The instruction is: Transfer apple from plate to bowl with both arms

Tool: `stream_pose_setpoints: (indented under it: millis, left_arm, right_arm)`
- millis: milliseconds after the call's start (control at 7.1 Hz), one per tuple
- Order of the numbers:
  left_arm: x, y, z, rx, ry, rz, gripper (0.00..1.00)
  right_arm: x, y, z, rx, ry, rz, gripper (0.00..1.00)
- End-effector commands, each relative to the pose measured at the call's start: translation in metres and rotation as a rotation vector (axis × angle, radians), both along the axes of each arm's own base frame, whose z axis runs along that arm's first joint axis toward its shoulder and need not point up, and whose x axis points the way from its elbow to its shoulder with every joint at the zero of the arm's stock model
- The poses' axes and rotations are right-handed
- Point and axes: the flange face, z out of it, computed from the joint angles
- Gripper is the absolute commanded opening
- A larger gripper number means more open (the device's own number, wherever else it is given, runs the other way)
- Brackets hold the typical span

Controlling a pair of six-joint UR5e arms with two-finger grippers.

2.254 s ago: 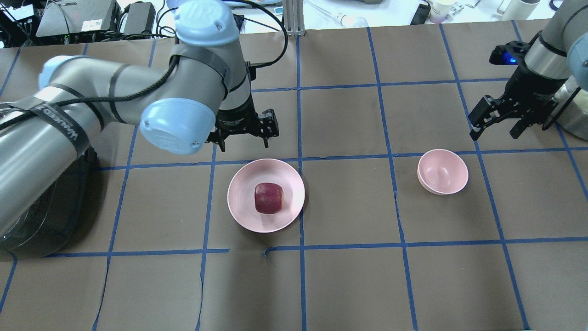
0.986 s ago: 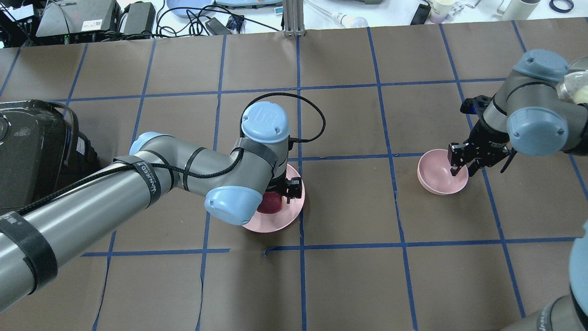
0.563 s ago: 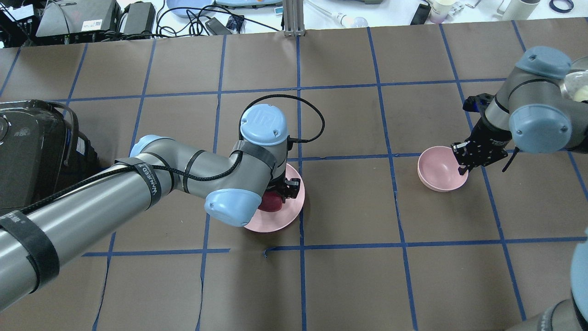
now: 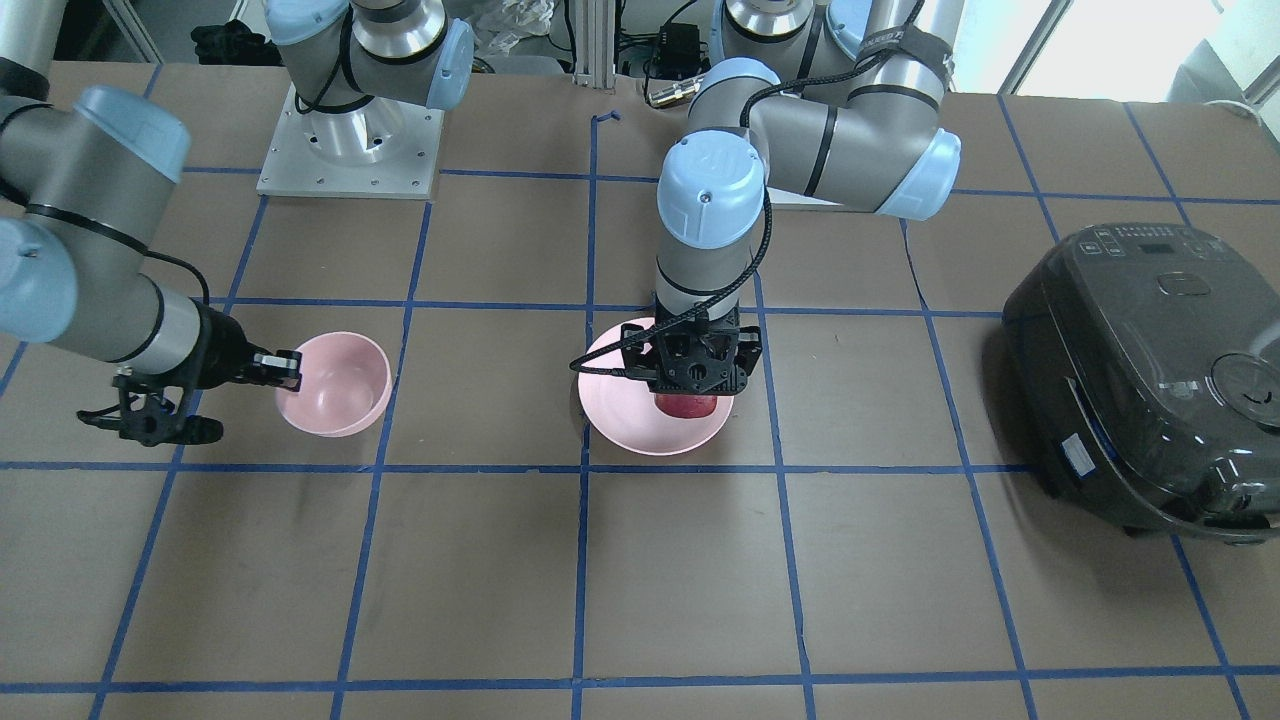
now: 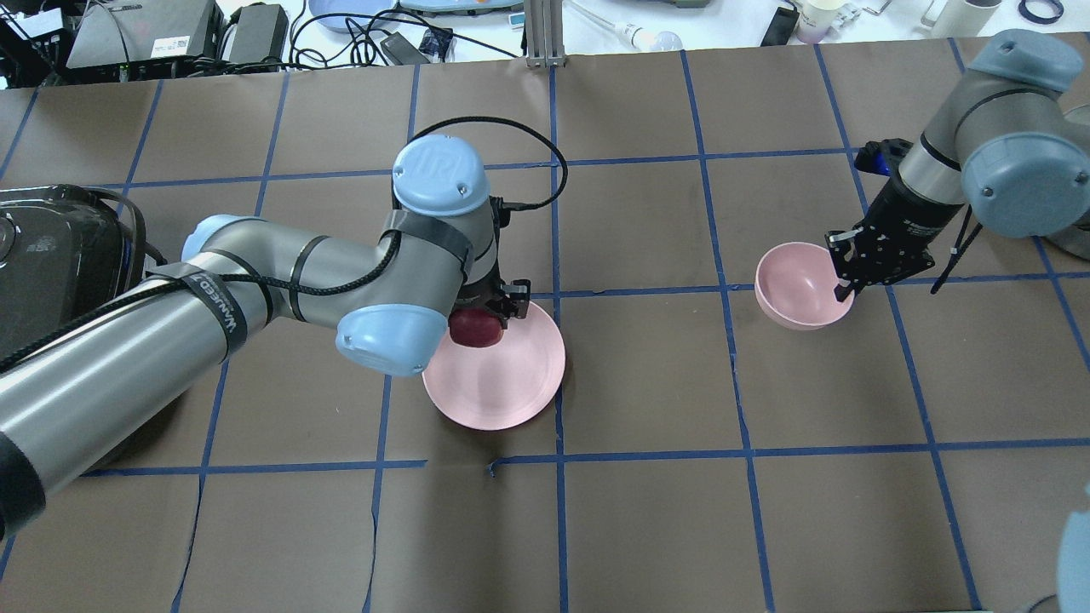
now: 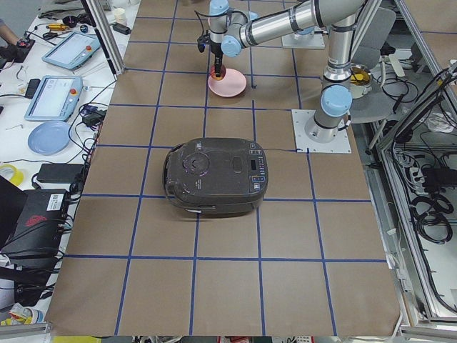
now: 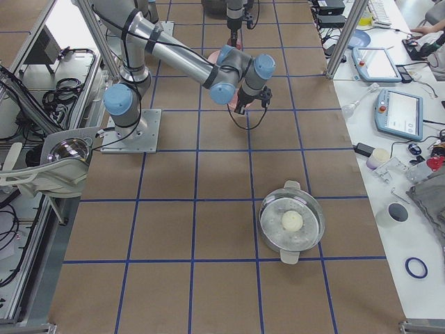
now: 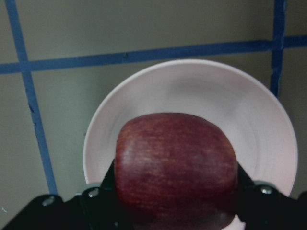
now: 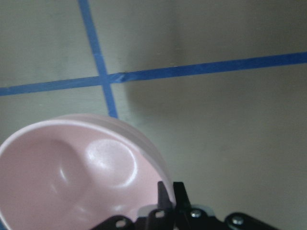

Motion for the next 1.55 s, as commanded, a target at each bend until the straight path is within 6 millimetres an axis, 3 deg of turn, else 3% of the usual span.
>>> stream_pose_setpoints:
  millis: [0,141,282,563,704,845,986,1127,1408]
  left_arm:
    - [0.005,-0.010,0.027,0.018,0.000,0.019,0.00]
    - [0.001,-0.008,0.029,0.013,0.001,0.025,0.00]
    - [0.001,-0.007,0.029,0.014,0.001,0.025,0.00]
    - [0.000,-0.007,0.030,0.016,0.013,0.036,0.00]
    - [-0.001,-0.006,0.030,0.017,0.013,0.036,0.00]
    - [-0.003,-0.004,0.030,0.016,0.013,0.048,0.00]
    - [-0.012,-0.001,0.028,0.025,0.043,0.117,0.00]
    - [-0.028,-0.001,0.021,0.039,0.073,0.220,0.00]
    - [-0.089,0.026,0.015,0.015,0.106,0.308,0.00]
  right_arm:
    - [0.095,0.009,-0.007,-0.021,0.027,0.049,0.00]
    - [0.119,0.013,-0.009,-0.071,0.030,0.082,0.00]
    - [0.126,0.022,-0.022,-0.054,0.029,0.094,0.00]
    - [0.127,0.045,-0.059,-0.066,0.029,0.097,0.00]
    - [0.127,0.049,-0.063,-0.078,0.030,0.096,0.01]
    - [0.127,0.049,-0.061,-0.080,0.030,0.096,0.27]
    - [0.127,0.047,-0.057,-0.093,0.032,0.094,0.99]
    - [0.126,0.042,-0.048,-0.118,0.030,0.092,1.00]
    - [0.114,0.014,0.017,-0.180,0.056,0.078,1.00]
